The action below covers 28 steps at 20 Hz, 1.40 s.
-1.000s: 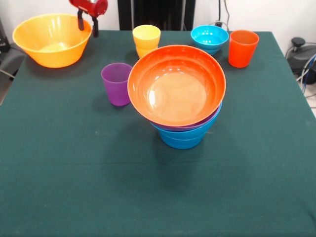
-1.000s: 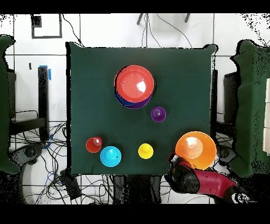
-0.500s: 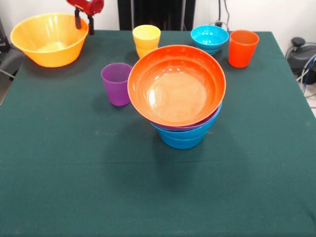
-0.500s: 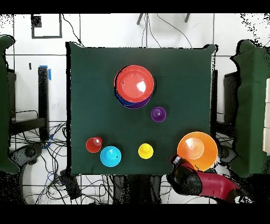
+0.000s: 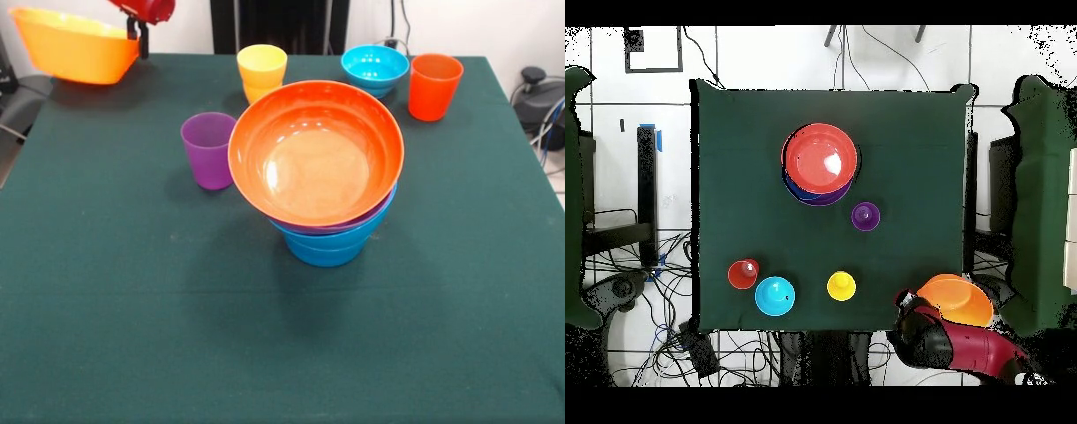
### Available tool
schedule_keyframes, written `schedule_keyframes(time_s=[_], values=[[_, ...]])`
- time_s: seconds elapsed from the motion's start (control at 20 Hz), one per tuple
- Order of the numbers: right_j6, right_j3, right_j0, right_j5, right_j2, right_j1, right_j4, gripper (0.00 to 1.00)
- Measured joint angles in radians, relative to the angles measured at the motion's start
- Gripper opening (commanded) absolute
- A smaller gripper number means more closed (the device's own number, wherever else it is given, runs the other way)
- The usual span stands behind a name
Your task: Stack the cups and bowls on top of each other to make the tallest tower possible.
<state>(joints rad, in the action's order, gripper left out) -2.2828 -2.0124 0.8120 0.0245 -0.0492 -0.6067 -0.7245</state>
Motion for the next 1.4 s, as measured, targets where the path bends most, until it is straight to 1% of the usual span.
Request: schedule_keyframes(time_s=[0.45,0.7,0.8,0.95,1.05,1.1,1.15,1.25,1.3,1.4], values=[[0.000,0.000,-0.017,0.000,-0.005,-0.031,0.000,0.00],[0.000,0.000,-0.017,0.005,0.007,-0.069,-0.001,0.00],[0.000,0.000,-0.012,0.022,0.022,-0.097,0.001,0.00],[0.000,-0.002,0.005,0.065,0.062,-0.154,0.015,0.00],[0.000,-0.006,0.028,0.111,0.111,-0.208,0.039,0.00],[0.000,-0.007,0.034,0.124,0.124,-0.222,0.047,0.00],[0.000,-0.010,0.053,0.159,0.162,-0.259,0.072,0.00],[0.000,-0.013,0.072,0.196,0.200,-0.296,0.101,0.00],[0.000,-0.017,0.094,0.237,0.245,-0.336,0.136,0.00],[0.000,-0.020,0.108,0.259,0.271,-0.358,0.157,0.00]])
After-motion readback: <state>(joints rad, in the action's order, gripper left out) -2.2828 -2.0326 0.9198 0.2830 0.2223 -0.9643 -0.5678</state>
